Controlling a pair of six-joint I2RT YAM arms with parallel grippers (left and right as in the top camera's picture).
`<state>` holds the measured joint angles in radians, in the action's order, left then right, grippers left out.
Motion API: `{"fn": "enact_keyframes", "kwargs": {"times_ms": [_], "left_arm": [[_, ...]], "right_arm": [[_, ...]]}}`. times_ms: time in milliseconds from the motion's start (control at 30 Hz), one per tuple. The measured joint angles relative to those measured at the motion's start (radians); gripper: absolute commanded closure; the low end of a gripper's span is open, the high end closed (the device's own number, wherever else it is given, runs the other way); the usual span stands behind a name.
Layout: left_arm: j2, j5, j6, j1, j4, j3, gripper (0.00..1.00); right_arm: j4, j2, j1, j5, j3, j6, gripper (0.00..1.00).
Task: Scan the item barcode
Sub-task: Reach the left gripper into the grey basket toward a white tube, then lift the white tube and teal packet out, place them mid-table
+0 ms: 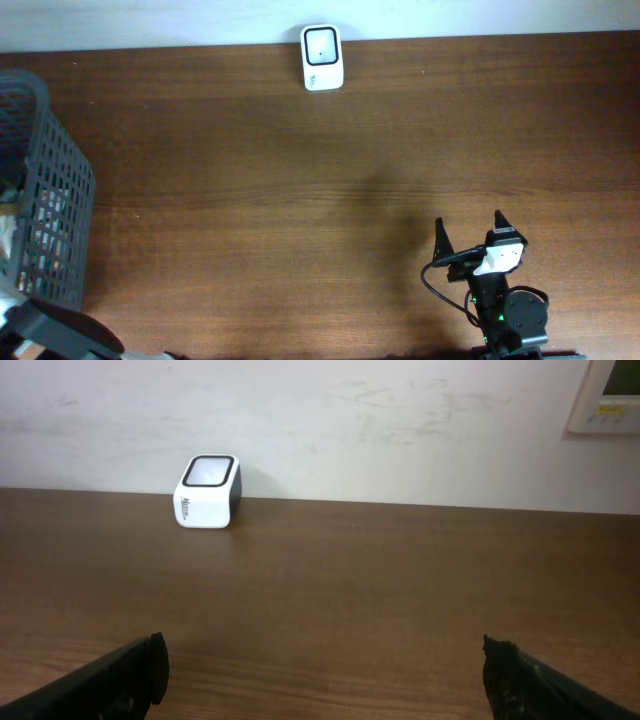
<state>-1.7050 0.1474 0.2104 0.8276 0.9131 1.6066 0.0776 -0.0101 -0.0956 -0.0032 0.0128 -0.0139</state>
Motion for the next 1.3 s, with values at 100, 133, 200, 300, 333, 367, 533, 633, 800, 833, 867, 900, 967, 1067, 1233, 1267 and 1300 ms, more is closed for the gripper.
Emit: {"fn": "enact_keyframes", "kwargs": {"times_ms": [100,133,200,300,333,367,533,633,800,833,867,900,967,1067,1233,1267,1300], "left_arm": [[-0.046,0.0,-0.068,0.007,-0.006,-0.012,0.12],[-0.069,0.0,-0.102,0.008,-0.006,-0.014,0.15],[-0.102,0.0,-0.152,0.008,-0.01,-0.017,0.15],[-0.138,0.001,-0.225,0.008,-0.018,-0.019,0.16],[-0.146,0.001,-0.241,0.008,-0.018,-0.019,0.16],[-0.153,0.002,-0.257,0.008,-0.021,-0.019,0.16],[-0.212,0.03,-0.3,0.008,-0.022,-0.019,0.16],[-0.245,0.06,-0.307,0.01,-0.028,-0.019,0.23],[-0.289,0.079,-0.325,0.018,-0.028,-0.019,0.42],[-0.296,0.079,-0.323,0.019,-0.028,-0.019,0.43],[-0.304,0.082,-0.324,0.02,-0.028,-0.019,0.44],[-0.312,0.082,-0.323,0.022,-0.028,-0.019,0.43],[-0.329,0.082,-0.323,0.024,-0.035,-0.021,0.42],[-0.336,0.082,-0.323,0.025,-0.07,-0.047,0.49],[-0.336,0.096,-0.328,0.025,-0.089,-0.063,0.91],[-0.336,0.107,-0.337,0.026,-0.09,-0.063,0.98],[-0.335,0.112,-0.339,0.027,-0.087,-0.059,1.0]], "right_arm": [[0.0,0.0,0.0,0.0,0.0,0.0,0.02],[0.0,0.0,0.0,0.0,0.0,0.0,0.02],[0.0,0.0,0.0,0.0,0.0,0.0,0.02],[0.0,0.0,0.0,0.0,0.0,0.0,0.02],[0.0,0.0,0.0,0.0,0.0,0.0,0.02],[0.0,0.0,0.0,0.0,0.0,0.0,0.02],[0.0,0.0,0.0,0.0,0.0,0.0,0.02],[0.0,0.0,0.0,0.0,0.0,0.0,0.02],[0.0,0.0,0.0,0.0,0.0,0.0,0.02],[0.0,0.0,0.0,0.0,0.0,0.0,0.02],[0.0,0.0,0.0,0.0,0.0,0.0,0.02],[0.0,0.0,0.0,0.0,0.0,0.0,0.02],[0.0,0.0,0.0,0.0,0.0,0.0,0.02],[0.0,0.0,0.0,0.0,0.0,0.0,0.02],[0.0,0.0,0.0,0.0,0.0,0.0,0.02],[0.0,0.0,0.0,0.0,0.0,0.0,0.02],[0.0,0.0,0.0,0.0,0.0,0.0,0.02]]}}
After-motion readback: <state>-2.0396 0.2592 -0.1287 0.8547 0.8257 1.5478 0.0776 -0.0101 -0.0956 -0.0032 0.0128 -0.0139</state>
